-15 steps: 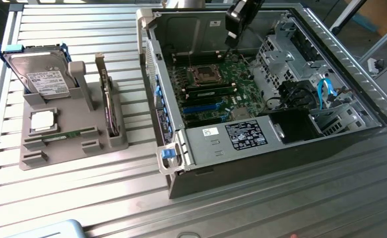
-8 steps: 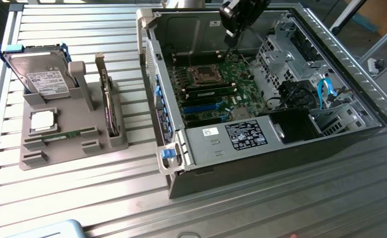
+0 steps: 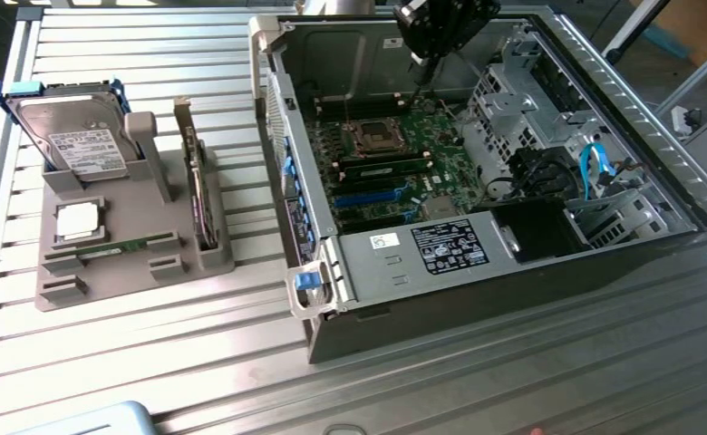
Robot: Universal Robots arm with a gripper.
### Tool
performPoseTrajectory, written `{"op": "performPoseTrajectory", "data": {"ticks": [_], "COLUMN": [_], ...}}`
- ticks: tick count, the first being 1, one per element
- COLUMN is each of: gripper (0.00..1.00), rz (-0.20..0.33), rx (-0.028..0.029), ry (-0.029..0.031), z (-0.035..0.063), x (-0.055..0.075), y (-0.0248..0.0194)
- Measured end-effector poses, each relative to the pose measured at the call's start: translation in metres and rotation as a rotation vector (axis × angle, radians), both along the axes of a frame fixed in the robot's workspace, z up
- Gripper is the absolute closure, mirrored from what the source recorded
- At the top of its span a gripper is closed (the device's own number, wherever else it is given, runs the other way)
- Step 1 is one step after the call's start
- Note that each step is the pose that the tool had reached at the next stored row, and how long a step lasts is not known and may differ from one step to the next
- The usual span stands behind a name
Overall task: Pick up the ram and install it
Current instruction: 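Press down the ram until it locks into place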
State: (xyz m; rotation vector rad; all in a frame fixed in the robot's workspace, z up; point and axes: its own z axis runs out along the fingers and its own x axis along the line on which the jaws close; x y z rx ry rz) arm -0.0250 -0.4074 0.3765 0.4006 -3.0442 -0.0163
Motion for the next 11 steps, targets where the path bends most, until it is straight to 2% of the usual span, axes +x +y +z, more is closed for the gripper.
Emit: {"op": "performPoseTrajectory", "data": {"ticks": [1,5,10,11], "gripper": [0.90,0.90,0.90,0.90], "rz": [-0.051,-0.170,-0.178,-0.178], "rx": [0.0001,0.0001,0.0003,0.0006], "ry": [0.0000,0.0000,-0.0010,-0.0092], "z": [-0.0001,-0.0002,-0.0002,0.0000], "x": [0.0000,0.0000,-0.0004,-0.0016], "y": [0.0000,0.0000,0.0000,-0.0001]}}
